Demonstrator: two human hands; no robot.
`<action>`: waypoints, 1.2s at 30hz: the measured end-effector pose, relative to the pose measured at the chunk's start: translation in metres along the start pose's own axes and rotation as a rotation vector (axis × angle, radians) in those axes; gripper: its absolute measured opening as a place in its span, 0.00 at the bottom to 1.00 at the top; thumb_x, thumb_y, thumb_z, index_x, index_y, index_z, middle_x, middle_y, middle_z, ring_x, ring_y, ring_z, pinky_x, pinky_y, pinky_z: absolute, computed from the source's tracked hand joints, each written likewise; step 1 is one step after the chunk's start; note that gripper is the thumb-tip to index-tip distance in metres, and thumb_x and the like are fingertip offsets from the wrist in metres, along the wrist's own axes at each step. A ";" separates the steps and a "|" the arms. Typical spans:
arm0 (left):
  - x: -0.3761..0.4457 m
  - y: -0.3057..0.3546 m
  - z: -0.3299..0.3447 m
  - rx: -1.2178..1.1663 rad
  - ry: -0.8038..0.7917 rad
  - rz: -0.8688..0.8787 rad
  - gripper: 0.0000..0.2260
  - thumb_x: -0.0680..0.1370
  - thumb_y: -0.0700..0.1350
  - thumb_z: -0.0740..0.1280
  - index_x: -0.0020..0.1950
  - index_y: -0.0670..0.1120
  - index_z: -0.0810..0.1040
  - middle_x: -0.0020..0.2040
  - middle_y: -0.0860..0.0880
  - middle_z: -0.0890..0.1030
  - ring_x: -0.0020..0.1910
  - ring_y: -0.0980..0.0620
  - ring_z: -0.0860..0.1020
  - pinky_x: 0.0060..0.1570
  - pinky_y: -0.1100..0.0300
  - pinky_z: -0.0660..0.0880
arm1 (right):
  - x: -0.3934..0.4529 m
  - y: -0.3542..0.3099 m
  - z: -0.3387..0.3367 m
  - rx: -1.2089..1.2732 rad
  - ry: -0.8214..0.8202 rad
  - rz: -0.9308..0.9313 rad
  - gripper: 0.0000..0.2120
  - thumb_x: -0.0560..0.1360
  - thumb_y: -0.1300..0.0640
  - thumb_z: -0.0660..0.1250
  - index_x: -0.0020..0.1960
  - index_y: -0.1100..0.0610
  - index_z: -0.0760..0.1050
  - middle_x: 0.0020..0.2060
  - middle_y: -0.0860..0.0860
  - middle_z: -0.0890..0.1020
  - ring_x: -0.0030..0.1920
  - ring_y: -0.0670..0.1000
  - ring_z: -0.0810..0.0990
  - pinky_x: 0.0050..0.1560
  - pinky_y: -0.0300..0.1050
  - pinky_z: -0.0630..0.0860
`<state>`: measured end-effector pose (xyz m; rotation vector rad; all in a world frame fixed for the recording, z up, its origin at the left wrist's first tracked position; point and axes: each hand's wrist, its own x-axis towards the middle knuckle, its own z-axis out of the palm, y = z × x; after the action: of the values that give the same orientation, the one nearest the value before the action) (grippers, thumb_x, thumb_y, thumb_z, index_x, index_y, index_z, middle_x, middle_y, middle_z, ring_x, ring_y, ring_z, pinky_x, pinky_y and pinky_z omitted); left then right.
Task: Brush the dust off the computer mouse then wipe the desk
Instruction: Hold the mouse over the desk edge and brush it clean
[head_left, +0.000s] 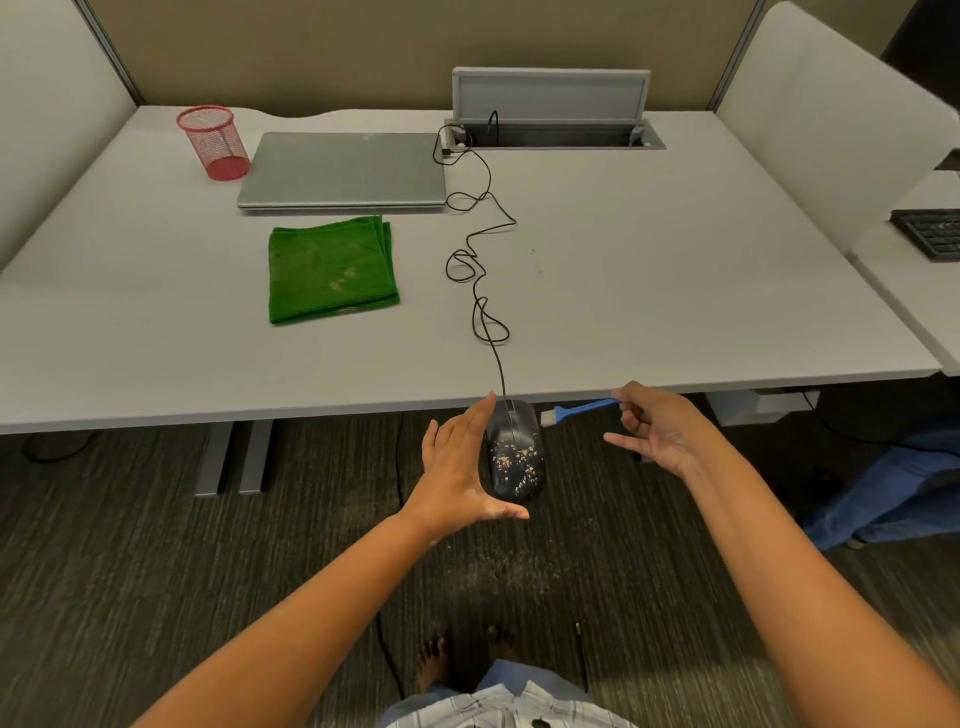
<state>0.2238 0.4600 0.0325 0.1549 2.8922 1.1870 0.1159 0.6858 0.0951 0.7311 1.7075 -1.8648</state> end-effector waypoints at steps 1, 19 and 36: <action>0.000 0.000 0.000 0.001 0.001 0.000 0.57 0.56 0.65 0.75 0.67 0.67 0.33 0.74 0.50 0.56 0.72 0.50 0.52 0.70 0.47 0.37 | 0.000 0.000 -0.002 0.015 -0.001 -0.002 0.05 0.70 0.60 0.70 0.41 0.57 0.74 0.33 0.50 0.75 0.30 0.43 0.74 0.28 0.45 0.79; 0.001 0.001 0.000 -0.002 0.008 0.002 0.57 0.56 0.65 0.76 0.67 0.68 0.33 0.74 0.50 0.57 0.72 0.50 0.53 0.70 0.47 0.38 | -0.003 0.007 -0.009 0.084 -0.089 0.025 0.05 0.70 0.61 0.70 0.44 0.57 0.75 0.32 0.50 0.77 0.29 0.43 0.76 0.30 0.46 0.80; 0.007 0.001 0.001 0.014 -0.017 0.001 0.56 0.57 0.65 0.75 0.67 0.68 0.33 0.73 0.49 0.57 0.71 0.52 0.50 0.69 0.50 0.35 | -0.027 -0.004 0.035 -0.133 -0.127 -0.218 0.08 0.70 0.61 0.70 0.34 0.57 0.73 0.34 0.52 0.74 0.37 0.47 0.76 0.31 0.43 0.81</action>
<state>0.2173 0.4622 0.0331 0.1660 2.8867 1.1608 0.1310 0.6511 0.1191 0.3786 1.8685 -1.8721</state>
